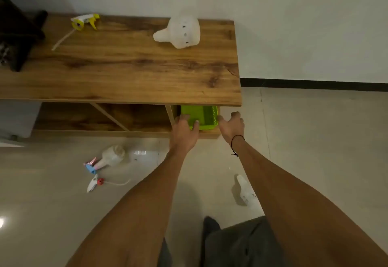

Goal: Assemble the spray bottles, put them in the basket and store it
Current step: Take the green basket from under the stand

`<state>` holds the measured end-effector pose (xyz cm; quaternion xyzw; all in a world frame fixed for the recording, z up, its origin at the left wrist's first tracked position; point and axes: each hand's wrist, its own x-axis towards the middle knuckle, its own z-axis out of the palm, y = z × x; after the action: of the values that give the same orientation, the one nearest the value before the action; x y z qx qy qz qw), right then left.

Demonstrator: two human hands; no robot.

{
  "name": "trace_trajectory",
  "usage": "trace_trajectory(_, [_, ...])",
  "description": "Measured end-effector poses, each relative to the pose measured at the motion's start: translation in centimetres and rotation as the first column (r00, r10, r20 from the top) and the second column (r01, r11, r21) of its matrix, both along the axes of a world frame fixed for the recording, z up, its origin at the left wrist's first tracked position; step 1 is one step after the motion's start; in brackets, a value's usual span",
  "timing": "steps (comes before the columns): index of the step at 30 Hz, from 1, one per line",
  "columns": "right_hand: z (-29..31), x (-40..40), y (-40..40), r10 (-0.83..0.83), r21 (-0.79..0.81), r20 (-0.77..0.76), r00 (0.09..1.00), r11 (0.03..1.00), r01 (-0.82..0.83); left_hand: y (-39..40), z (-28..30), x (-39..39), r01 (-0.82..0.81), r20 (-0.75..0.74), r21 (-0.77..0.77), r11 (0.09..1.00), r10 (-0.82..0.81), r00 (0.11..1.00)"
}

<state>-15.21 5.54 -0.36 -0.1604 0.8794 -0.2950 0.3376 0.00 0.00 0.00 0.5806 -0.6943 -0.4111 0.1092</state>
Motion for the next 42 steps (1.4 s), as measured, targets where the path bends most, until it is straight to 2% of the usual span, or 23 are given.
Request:
trace_trajectory(5, [-7.2, -0.5, -1.9, 0.019, 0.006, 0.007, 1.000, 1.000, -0.019, -1.2, -6.9, -0.2, 0.106, 0.070, -0.150, 0.983, -0.096, 0.993])
trace_trajectory(8, [-10.3, -0.8, -3.0, -0.008, -0.014, 0.013, 1.000, 1.000, 0.008, -2.5, -9.9, -0.8, 0.142, 0.103, -0.172, 0.975, -0.126, 0.987])
trace_trajectory(11, [-12.9, -1.0, -4.3, 0.009, -0.045, 0.012, 1.000, 0.999, -0.009, -3.4, -12.3, -1.7, 0.066, 0.071, -0.121, 0.990, -0.058, 0.996])
trace_trajectory(16, [-14.7, -0.6, -5.0, 0.042, -0.063, -0.031, 0.999, 0.997, -0.043, -4.7, -15.1, -1.8, -0.019, -0.062, 0.018, 1.000, 0.020, 0.998])
trace_trajectory(20, [-14.4, -1.0, -2.7, -0.024, -0.047, -0.013, 1.000, 0.999, 0.023, -3.7, -15.7, -0.8, -0.074, -0.224, 0.127, 0.989, 0.101, 0.969])
trace_trajectory(24, [-11.9, -1.8, 1.0, -0.184, -0.073, 0.209, 0.960, 0.976, 0.203, -1.4, -13.6, -1.2, -0.029, -0.266, 0.230, 0.973, 0.092, 0.960])
trace_trajectory(29, [-9.2, -0.6, 5.1, -0.273, -0.069, 0.353, 0.895, 0.946, 0.316, 1.8, -11.0, -1.2, 0.023, -0.356, 0.393, 0.919, 0.129, 0.926])
trace_trajectory(34, [-9.0, 1.9, 8.6, -0.315, 0.047, 0.384, 0.868, 0.946, 0.322, 3.5, -10.4, 2.1, 0.074, -0.349, 0.469, 0.880, 0.108, 0.931])
trace_trajectory(42, [-13.1, 8.0, 10.9, -0.323, 0.068, 0.477, 0.818, 0.941, 0.332, 4.4, -13.1, 10.5, 0.146, -0.294, 0.465, 0.873, -0.003, 0.956])
